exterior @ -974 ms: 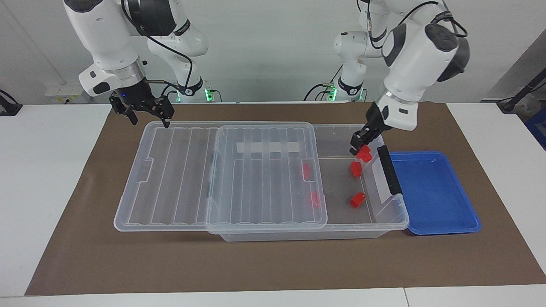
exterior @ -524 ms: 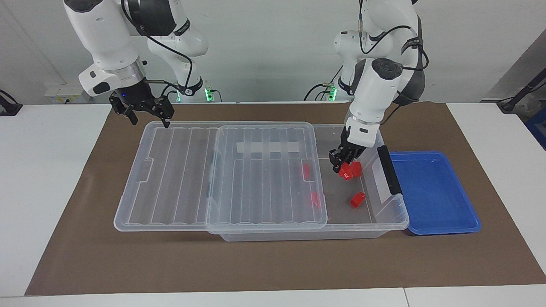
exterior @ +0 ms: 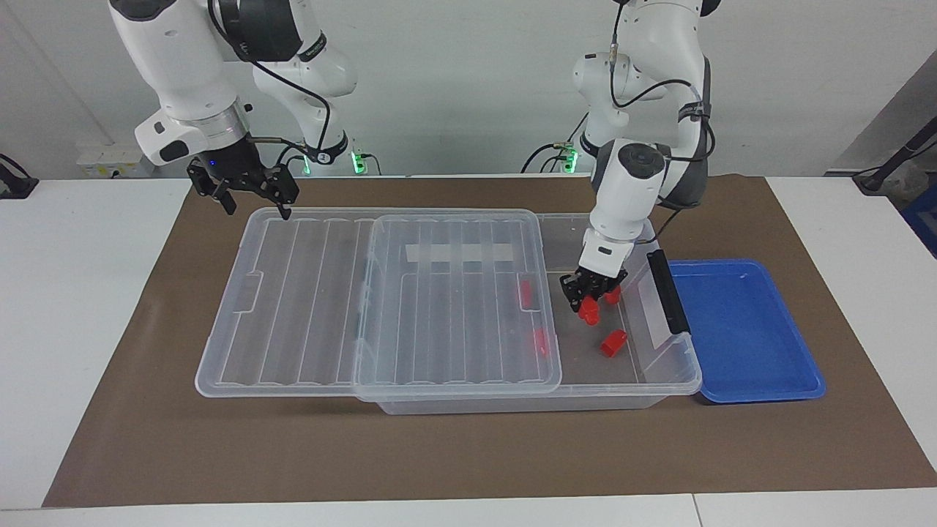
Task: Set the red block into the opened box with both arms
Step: 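Carry the red block into the open box and lower it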
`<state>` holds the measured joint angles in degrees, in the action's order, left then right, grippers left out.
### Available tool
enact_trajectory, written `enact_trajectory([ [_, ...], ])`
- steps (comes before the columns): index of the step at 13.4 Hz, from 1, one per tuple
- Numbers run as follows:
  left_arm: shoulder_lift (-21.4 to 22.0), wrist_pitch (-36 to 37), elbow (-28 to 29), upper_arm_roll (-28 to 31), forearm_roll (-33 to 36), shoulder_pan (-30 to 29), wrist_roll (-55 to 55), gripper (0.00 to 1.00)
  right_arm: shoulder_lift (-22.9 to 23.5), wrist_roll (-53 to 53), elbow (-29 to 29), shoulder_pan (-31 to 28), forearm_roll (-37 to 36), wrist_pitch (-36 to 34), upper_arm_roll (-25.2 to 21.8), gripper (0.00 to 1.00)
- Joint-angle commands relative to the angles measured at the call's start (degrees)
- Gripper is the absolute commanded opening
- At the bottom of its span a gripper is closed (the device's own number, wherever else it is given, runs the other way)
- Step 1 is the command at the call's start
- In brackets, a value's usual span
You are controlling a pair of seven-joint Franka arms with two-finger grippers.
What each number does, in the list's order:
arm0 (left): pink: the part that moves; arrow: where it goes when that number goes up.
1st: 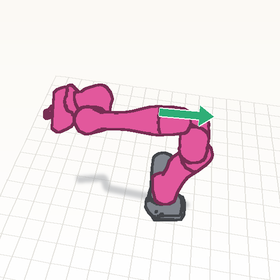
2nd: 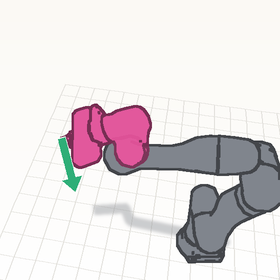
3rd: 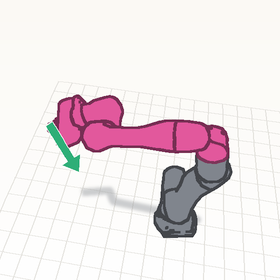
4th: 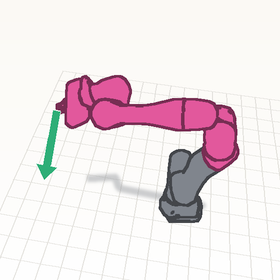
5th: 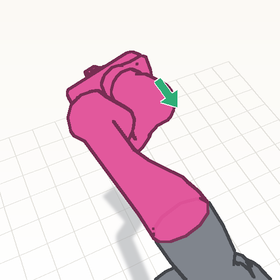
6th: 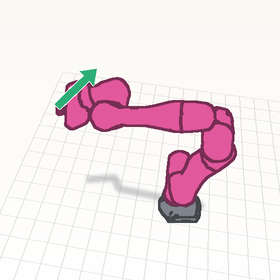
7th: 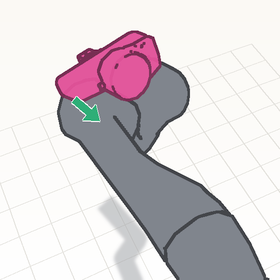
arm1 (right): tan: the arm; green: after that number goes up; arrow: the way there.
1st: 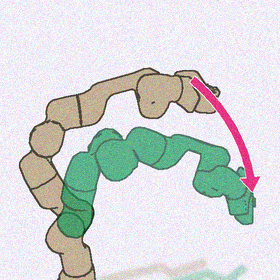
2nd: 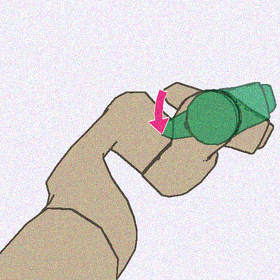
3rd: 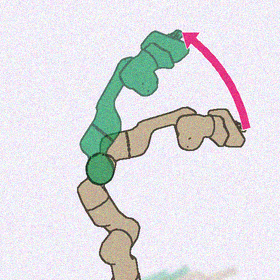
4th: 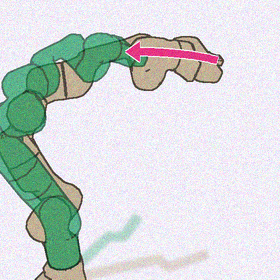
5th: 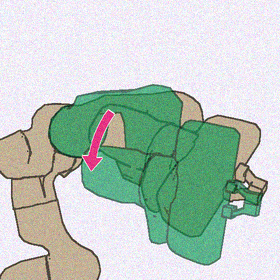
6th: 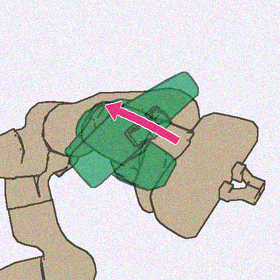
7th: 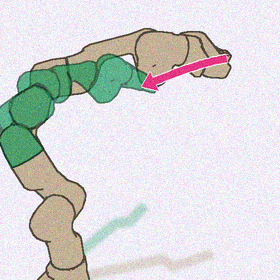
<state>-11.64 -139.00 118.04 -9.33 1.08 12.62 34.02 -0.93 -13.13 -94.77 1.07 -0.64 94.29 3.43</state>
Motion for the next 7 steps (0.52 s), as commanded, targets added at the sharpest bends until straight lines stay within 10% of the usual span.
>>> enact_trajectory([
  [1, 1.36, -2.33, 3.95, 0.37, 1.21, 0.39, -3.33, 0.00, 0.49, 0.04, 0.90, -0.72, 1.17, -0.51, 0.27, 1.00],
  [7, 0.22, -2.77, 5.27, 0.37, 1.21, 0.65, -5.28, 0.00, 0.49, 0.04, 0.90, -0.72, 1.17, -0.51, 0.27, 1.00],
])
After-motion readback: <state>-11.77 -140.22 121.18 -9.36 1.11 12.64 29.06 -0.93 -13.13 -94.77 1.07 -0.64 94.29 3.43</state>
